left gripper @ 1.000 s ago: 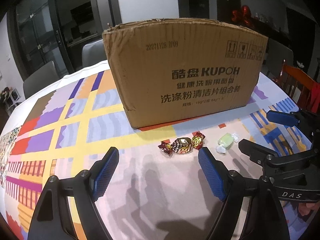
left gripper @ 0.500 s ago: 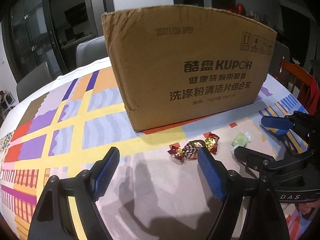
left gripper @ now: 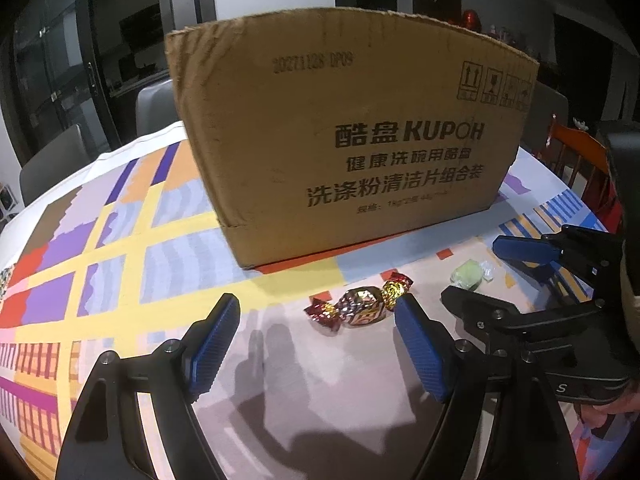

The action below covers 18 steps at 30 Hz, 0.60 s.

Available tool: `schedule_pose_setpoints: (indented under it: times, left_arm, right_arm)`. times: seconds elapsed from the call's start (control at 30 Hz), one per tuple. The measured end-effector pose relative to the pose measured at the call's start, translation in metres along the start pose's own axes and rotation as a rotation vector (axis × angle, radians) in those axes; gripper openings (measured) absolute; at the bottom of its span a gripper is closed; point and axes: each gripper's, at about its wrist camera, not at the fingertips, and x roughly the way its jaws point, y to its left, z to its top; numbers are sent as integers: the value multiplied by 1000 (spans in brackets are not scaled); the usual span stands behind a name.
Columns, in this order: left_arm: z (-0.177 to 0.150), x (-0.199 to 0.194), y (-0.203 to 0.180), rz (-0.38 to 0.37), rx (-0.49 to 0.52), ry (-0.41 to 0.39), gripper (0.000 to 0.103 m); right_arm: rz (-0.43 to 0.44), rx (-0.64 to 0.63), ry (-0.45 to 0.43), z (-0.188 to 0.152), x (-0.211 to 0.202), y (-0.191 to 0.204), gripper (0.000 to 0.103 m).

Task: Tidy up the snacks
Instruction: 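Grasp the gold-wrapped candy with the left tool while the right tool grasps the green candy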

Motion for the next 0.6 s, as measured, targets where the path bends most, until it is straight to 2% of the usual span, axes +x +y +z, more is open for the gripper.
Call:
schedule_pose_setpoints:
  times: [0.27,0.33,0.4,0.53,0.6]
  left_arm:
    - [5,16,-3,-20,-16,33,78]
    - [4,21,-3,-18,-18,57,73]
    - [3,27,-5,-34,-9,87,62]
    - [5,26,-8,-46,-7,82,56]
    - [5,26,-8,-57,-10,80,47]
  right_arm:
    - [-19,11,-3,0,0,-10,65]
    - [-21,11,-5,0,0,-11,63]
    - [-20,8,-5,1,1,-10,61]
    - [-12,-4,-10,1,0,-10,56]
    - [-6,-8,-13,1,-3,-10,52]
